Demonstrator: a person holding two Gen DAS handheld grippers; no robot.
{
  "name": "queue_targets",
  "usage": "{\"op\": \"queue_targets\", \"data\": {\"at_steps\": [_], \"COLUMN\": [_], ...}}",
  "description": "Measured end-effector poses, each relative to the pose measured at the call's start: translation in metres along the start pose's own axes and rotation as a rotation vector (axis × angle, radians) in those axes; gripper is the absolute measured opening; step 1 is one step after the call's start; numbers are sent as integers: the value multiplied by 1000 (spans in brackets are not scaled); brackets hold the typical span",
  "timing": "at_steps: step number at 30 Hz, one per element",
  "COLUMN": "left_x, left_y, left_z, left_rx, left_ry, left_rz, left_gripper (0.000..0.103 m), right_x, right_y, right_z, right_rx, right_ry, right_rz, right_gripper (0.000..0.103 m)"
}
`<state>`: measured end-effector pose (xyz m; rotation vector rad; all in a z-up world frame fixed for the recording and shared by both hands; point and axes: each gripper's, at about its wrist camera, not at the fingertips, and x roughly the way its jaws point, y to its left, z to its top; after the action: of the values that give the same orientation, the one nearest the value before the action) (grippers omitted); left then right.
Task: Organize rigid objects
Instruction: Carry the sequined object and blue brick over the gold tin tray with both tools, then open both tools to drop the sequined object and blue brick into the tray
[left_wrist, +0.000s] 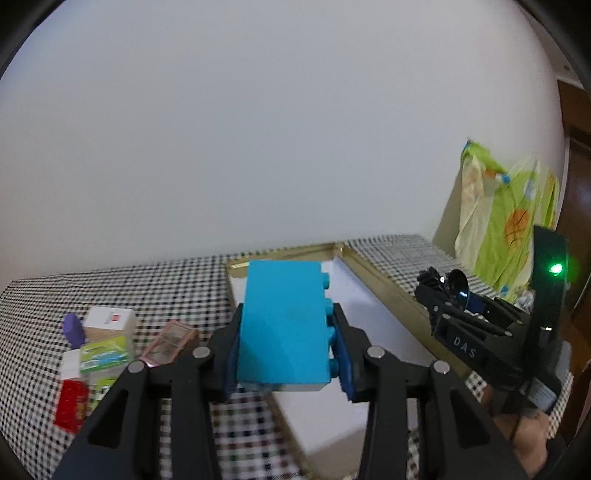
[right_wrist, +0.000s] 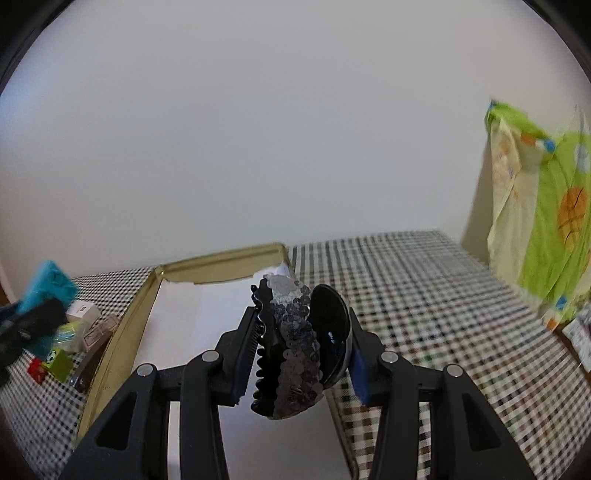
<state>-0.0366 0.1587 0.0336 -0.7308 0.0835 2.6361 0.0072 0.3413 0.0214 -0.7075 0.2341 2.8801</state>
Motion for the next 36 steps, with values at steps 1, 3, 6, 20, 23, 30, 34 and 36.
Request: {"op": "queue_targets", "data": {"at_steps": [1,3,6,20,23,30,34,36], "left_x": [8,23,32,49,49,20,-4,-11], "left_y": [-3,-10,-13,-17,-17,-3,5,8], "left_z": [-1,-5,-11,-25,-24,-15,-11,-12], "left_rx": [2,12,31,73,79,34,32,48], "left_ry": [21,60,88,156,148,13,-76,-89], "left_rz": [8,28,58,153,152,243,252,269], "left_gripper": [41,41,41,41,43,101,102,102], "right_x": [5,11,18,34,36,12,-9,-14], "right_y": [4,12,21,30,31,18,5,3], "right_z": [-1,-4,-6,-9,-8,-2,1,0], "right_rx": [-6,-56,-83,-89,-90,-19,46,53], "right_ry": [20,50,84,144,143,25,-87,-113], "right_rz": [9,-26,-13,0,-4,0,8,-17], "right_gripper": [46,46,47,48,63,86,92,92]}}
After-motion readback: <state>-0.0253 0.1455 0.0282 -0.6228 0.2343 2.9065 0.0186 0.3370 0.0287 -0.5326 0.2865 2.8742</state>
